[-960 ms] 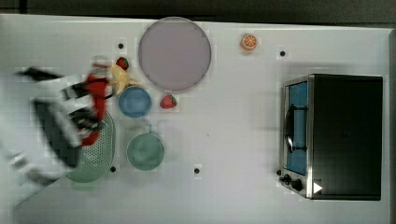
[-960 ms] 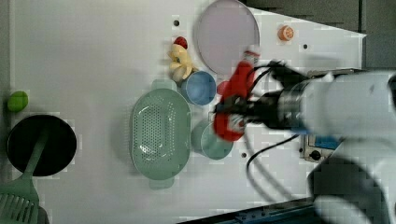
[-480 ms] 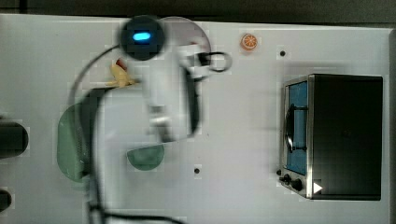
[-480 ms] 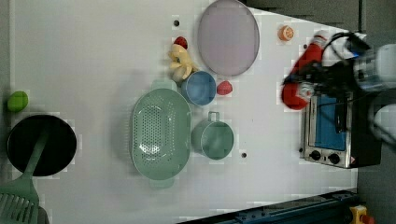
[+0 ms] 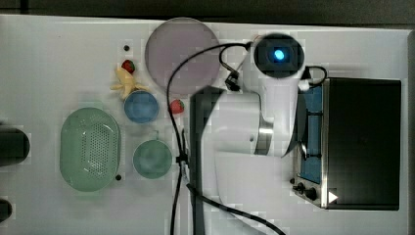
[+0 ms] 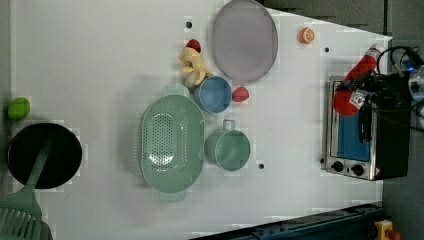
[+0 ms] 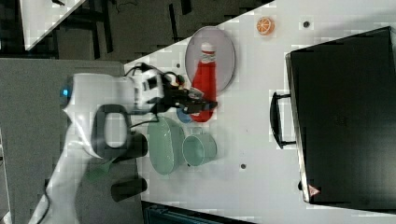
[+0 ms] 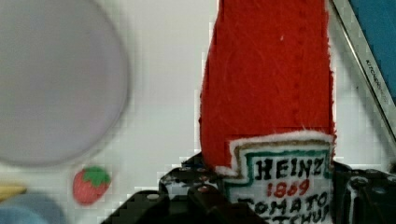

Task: Pick ketchup from strainer and place it on the table

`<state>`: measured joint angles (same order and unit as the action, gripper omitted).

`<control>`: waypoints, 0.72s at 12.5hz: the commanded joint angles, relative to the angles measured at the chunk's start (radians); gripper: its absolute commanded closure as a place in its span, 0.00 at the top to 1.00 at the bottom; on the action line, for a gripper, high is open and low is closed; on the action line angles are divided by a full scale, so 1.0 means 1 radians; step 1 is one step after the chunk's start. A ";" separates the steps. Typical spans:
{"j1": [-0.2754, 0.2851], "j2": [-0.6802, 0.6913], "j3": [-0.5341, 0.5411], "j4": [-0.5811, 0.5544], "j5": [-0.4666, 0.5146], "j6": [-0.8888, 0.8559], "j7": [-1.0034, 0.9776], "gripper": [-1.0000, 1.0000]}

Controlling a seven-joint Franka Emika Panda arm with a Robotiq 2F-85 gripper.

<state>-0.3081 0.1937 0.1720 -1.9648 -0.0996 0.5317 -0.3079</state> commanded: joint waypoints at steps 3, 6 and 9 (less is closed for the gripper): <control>0.052 0.023 0.034 -0.244 0.005 0.266 -0.073 0.60; 0.052 0.107 0.027 -0.306 0.005 0.381 -0.073 0.72; 0.052 0.156 0.027 -0.318 0.005 0.453 -0.074 1.00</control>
<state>-0.2454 0.3938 0.2023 -2.2930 -0.0925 0.9561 -0.3430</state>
